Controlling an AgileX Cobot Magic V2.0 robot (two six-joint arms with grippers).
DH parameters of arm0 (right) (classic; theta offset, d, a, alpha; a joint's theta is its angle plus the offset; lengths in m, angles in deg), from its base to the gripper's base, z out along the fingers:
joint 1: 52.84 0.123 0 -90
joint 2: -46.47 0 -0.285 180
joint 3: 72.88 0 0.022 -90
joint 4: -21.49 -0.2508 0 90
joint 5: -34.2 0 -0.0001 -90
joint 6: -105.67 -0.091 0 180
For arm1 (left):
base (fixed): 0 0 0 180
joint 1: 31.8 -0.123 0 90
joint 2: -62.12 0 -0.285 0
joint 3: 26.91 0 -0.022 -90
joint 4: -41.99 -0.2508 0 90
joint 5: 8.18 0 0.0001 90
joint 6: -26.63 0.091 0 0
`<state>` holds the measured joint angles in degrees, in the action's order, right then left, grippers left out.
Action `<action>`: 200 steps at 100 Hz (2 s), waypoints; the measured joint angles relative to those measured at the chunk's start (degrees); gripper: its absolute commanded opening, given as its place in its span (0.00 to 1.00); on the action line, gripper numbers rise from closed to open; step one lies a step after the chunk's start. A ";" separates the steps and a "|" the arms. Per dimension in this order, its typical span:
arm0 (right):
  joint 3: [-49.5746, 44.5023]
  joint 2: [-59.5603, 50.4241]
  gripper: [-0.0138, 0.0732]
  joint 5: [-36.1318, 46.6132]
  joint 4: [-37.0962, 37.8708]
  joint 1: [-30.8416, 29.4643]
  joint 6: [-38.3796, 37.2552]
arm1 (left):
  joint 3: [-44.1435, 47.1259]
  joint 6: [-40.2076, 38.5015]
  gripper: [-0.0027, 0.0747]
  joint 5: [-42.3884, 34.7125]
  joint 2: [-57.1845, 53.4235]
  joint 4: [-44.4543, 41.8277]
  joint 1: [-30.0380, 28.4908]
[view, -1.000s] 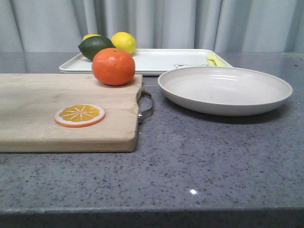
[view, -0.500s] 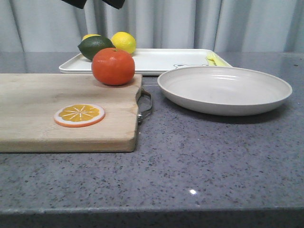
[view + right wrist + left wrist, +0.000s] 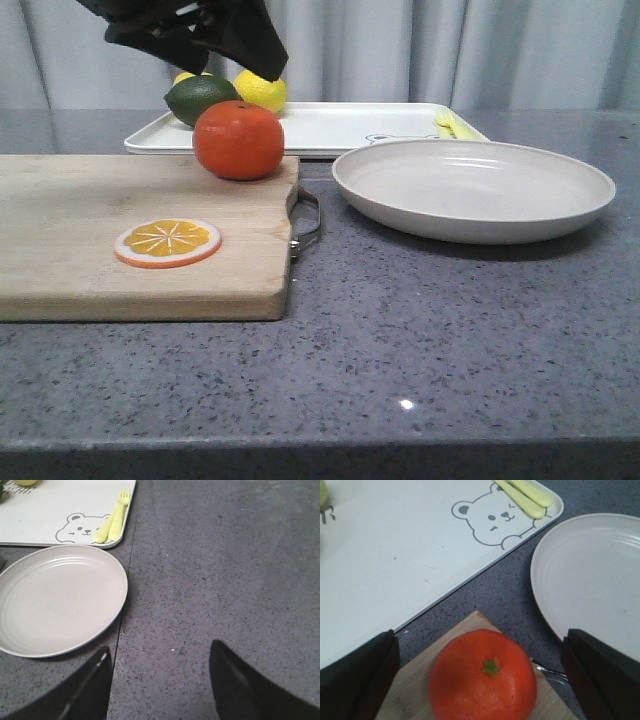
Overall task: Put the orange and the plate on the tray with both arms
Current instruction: 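Lower the left gripper onto the orange on the cutting board, then close the left gripper on the orange and lift it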
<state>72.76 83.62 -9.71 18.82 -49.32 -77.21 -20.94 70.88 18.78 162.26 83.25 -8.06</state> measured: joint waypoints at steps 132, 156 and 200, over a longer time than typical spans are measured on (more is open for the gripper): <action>0.00 0.00 0.67 0.00 3.78 0.00 0.00 | -0.13 0.00 0.33 -1.09 7.42 0.21 0.00; 0.00 0.00 0.67 0.00 3.87 0.00 0.00 | -2.69 0.00 0.33 3.02 6.03 0.11 0.53; 0.00 0.00 0.67 0.12 4.00 0.00 0.00 | -12.83 0.00 0.33 3.65 7.21 -0.27 12.48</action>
<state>72.76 83.62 -9.58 22.82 -49.32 -77.21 -33.77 70.88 22.43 169.48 82.98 4.42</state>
